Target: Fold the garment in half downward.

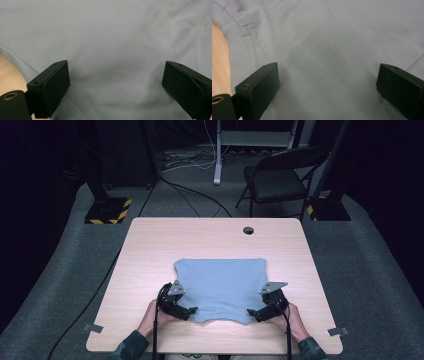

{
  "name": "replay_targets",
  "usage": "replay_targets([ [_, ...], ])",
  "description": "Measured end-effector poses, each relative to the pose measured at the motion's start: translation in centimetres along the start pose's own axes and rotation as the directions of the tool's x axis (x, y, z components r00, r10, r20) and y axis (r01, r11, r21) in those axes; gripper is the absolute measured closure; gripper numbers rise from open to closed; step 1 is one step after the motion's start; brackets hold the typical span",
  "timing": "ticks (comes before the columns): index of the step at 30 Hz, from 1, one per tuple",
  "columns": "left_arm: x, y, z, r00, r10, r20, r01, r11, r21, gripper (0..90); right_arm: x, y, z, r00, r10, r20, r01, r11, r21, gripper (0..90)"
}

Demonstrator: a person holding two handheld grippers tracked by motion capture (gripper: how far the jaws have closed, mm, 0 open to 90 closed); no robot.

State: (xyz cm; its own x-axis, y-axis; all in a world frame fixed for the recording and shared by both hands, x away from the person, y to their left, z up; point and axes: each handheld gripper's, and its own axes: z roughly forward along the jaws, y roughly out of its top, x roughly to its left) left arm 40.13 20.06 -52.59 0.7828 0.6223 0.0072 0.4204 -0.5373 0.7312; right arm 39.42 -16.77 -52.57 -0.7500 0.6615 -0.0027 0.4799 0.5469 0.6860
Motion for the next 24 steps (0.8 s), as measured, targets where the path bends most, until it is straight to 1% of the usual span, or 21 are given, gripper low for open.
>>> replay_targets([
  [1,0.2,0.5,0.0,1.0000,-0.008,-0.001,0.008,0.9999,-0.014,7.2,-0.1,0.3,-0.1,0.9999,-0.004,0.015,0.004,1.0000,-0.008,3.8],
  [2,0.5,1.0,0.0,0.9998,-0.012,-0.013,0.012,0.9996,-0.024,7.2,-0.4,0.6,-0.3,0.9997,-0.002,0.025,0.003,0.9997,-0.025,4.0],
  [3,0.8,1.5,0.1,0.9995,-0.014,-0.027,0.013,0.9995,-0.029,7.2,-0.7,1.1,-0.4,0.9996,0.005,0.029,-0.004,0.9991,-0.043,4.0],
  [4,1.2,2.0,0.4,0.9993,-0.017,-0.033,0.016,0.9993,-0.032,7.1,-1.1,1.6,-0.4,0.9995,0.013,0.030,-0.011,0.9986,-0.052,3.9],
  [5,1.7,2.4,0.9,0.9988,-0.031,-0.038,0.030,0.9993,-0.023,6.8,-1.5,2.0,-0.3,0.9992,0.015,0.038,-0.012,0.9983,-0.057,3.9],
  [6,2.0,2.6,1.3,0.9985,-0.035,-0.043,0.034,0.9993,-0.017,6.7,-1.9,2.5,0.1,0.9989,0.017,0.043,-0.015,0.9979,-0.063,4.2],
  [8,2.8,2.8,2.2,0.9974,-0.053,-0.050,0.053,0.9985,0.014,6.9,-2.5,3.0,0.8,0.9988,0.023,0.044,-0.021,0.9988,-0.045,4.2],
  [9,3.1,2.7,2.5,0.9971,-0.062,-0.044,0.063,0.9977,0.026,6.9,-2.7,3.0,1.1,0.9988,0.029,0.040,-0.027,0.9989,-0.038,4.2],
  [11,3.3,2.5,2.6,0.9975,-0.057,-0.041,0.059,0.9977,0.033,7.5,-2.9,2.8,1.9,0.9991,0.031,0.030,-0.031,0.9995,-0.004,4.3],
  [12,3.3,2.5,2.6,0.9976,-0.058,-0.039,0.059,0.9977,0.033,7.5,-2.9,2.7,2.1,0.9989,0.037,0.028,-0.037,0.9993,-0.001,4.2],
  [13,3.3,2.4,2.6,0.9975,-0.059,-0.038,0.061,0.9976,0.033,7.6,-2.9,2.5,2.1,0.9990,0.032,0.030,-0.032,0.9994,-0.012,4.6],
  [17,3.2,2.0,2.6,0.9976,-0.048,-0.051,0.049,0.9985,0.025,8.3,-2.9,1.8,2.0,0.9970,0.034,0.070,-0.034,0.9994,0.000,4.4],
  [19,3.2,1.9,2.5,0.9976,-0.048,-0.049,0.049,0.9986,0.018,8.3,-3.1,1.3,1.7,0.9969,0.047,0.064,-0.046,0.9988,-0.020,4.7],
  [20,3.2,2.0,2.5,0.9977,-0.050,-0.045,0.051,0.9985,0.019,8.3,-3.2,1.3,1.6,0.9971,0.044,0.063,-0.043,0.9990,-0.017,4.7],
  [22,3.4,2.4,2.4,0.9975,-0.058,-0.040,0.059,0.9980,0.020,8.2,-3.2,1.4,1.5,0.9975,0.034,0.062,-0.034,0.9994,-0.005,5.3],
  [23,3.4,2.6,2.3,0.9972,-0.061,-0.043,0.061,0.9981,0.010,8.0,-3.2,1.7,1.4,0.9973,0.031,0.067,-0.031,0.9995,-0.008,5.3],
  [24,3.5,2.8,2.3,0.9969,-0.058,-0.054,0.058,0.9983,0.000,7.7,-3.3,1.9,1.3,0.9971,0.028,0.071,-0.027,0.9994,-0.022,5.5],
])
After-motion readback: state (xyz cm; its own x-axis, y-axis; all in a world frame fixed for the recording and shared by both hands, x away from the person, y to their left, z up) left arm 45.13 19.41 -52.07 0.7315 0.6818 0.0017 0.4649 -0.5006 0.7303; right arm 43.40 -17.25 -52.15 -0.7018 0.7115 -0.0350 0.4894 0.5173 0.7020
